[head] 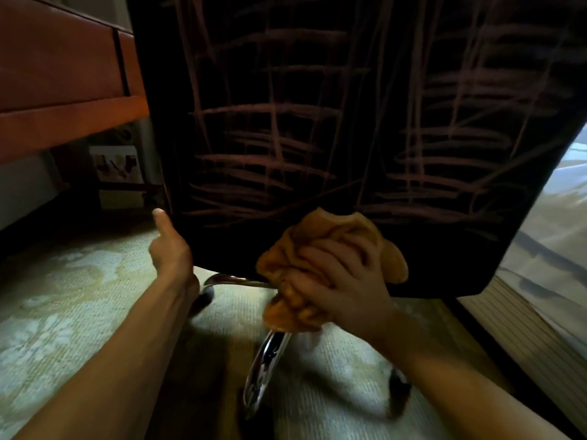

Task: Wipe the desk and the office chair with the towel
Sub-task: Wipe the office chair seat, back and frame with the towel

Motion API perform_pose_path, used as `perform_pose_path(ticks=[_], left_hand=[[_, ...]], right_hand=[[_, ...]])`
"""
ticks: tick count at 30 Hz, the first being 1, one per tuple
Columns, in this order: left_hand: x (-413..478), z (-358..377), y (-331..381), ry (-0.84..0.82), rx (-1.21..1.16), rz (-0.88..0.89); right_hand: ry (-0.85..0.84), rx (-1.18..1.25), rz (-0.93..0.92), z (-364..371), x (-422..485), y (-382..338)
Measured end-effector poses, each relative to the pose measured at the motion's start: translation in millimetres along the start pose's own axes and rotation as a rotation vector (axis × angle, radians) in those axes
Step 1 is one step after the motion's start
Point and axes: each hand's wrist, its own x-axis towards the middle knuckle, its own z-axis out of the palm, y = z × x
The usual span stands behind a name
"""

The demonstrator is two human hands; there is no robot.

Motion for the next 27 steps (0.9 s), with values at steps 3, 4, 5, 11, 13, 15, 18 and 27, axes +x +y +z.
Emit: perform_pose_path(ticks=[3, 4, 5, 11, 13, 15, 18, 27], left_hand=[[-3.5, 1.5, 0.2, 0.036, -0.001, 0.003], [-4.7, 0.6, 1.5, 0.035, 0.004, 0.005], [-5.5, -1.1, 2.5, 0.024, 0.013, 0.011], [-7.1, -7.5, 7.4, -0.103, -0.077, 0.03], [-9.0, -5.4, 6.0, -0.097, -0.095, 0.033], [-12.3, -2.4, 5.5, -0.101, -0.109, 0.035], [-14.0, -1.2, 3.6, -0.102, -0.139, 0.039], [-12.2, -4.1, 5.1, -0.196, -0.104, 0.018]], right_hand=[[-0.028, -0.032, 0.056, -22.4, -23.5, 19.1], [-0.042, 0.012, 0.116, -29.9, -27.6, 22.7], [-0.068, 0.035, 0.154, -38.7, -33.3, 28.4], [-0.251, 0.089, 0.38, -122.2, -105.9, 104.0], [-0.278, 0.129, 0.661, -140.6, -136.2, 131.6], [-0.343, 0.077, 0.826, -143.8, -145.3, 145.2], [-0.422, 0.103, 0.69, -128.2, -135.7, 137.9], [-0.214, -0.131, 0.02, -65.0, -80.5, 109.4]])
